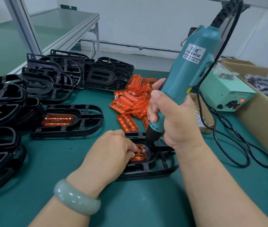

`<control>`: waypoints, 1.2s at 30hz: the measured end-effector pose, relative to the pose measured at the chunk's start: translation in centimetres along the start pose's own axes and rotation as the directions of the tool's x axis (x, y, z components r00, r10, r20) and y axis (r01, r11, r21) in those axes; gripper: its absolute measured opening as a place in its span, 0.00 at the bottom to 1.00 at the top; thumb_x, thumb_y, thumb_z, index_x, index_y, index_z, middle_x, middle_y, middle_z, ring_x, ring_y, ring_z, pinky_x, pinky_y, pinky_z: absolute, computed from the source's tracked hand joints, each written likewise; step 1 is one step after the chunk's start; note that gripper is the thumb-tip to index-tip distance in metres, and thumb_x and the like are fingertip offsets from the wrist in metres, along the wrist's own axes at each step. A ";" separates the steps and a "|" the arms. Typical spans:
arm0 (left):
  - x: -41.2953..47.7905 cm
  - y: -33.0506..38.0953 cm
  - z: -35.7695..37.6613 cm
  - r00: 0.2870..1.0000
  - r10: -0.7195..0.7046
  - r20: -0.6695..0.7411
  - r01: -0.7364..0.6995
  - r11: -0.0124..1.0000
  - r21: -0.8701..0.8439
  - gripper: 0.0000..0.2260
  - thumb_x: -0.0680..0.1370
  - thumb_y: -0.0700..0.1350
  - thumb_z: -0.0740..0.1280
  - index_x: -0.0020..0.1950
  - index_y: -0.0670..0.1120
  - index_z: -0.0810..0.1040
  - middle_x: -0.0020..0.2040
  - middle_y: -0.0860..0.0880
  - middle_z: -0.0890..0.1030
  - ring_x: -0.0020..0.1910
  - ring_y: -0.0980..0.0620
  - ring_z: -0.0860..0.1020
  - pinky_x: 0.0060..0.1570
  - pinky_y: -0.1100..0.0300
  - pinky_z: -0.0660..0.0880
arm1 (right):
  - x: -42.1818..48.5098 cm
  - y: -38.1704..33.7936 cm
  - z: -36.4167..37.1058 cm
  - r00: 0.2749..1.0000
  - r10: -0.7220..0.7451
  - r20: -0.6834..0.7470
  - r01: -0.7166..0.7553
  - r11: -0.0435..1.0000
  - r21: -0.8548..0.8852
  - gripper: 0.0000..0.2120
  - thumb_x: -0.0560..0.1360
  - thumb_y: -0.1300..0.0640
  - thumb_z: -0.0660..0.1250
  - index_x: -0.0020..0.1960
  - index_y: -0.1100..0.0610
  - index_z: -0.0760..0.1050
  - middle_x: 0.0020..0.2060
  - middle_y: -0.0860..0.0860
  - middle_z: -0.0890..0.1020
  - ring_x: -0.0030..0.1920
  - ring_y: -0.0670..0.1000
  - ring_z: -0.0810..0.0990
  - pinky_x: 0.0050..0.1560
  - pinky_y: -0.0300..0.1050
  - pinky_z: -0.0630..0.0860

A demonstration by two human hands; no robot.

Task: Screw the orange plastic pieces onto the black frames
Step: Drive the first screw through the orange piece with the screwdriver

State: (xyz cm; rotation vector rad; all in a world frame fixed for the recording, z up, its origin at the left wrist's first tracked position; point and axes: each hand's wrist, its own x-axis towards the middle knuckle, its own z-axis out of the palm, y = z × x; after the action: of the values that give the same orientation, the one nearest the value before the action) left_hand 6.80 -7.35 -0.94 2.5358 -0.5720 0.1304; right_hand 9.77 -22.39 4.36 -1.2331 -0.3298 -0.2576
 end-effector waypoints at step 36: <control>0.1 -0.3 -0.1 1.000 -0.009 0.000 0.009 0.998 -0.070 0.07 0.75 0.49 0.69 0.52 0.57 0.83 0.41 0.57 0.72 0.49 0.56 0.71 0.48 0.64 0.67 | 0.1 -0.6 -0.5 0.998 -0.003 -0.059 0.006 0.998 0.062 0.03 0.72 0.62 0.65 0.43 0.55 0.74 0.25 0.48 0.71 0.22 0.49 0.69 0.28 0.40 0.67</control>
State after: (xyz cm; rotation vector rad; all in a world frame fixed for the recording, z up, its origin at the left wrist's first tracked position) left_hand 7.02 -7.09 -1.02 2.4705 -0.5554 0.1053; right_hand 9.75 -23.06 4.75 -1.1609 -0.2874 -0.2854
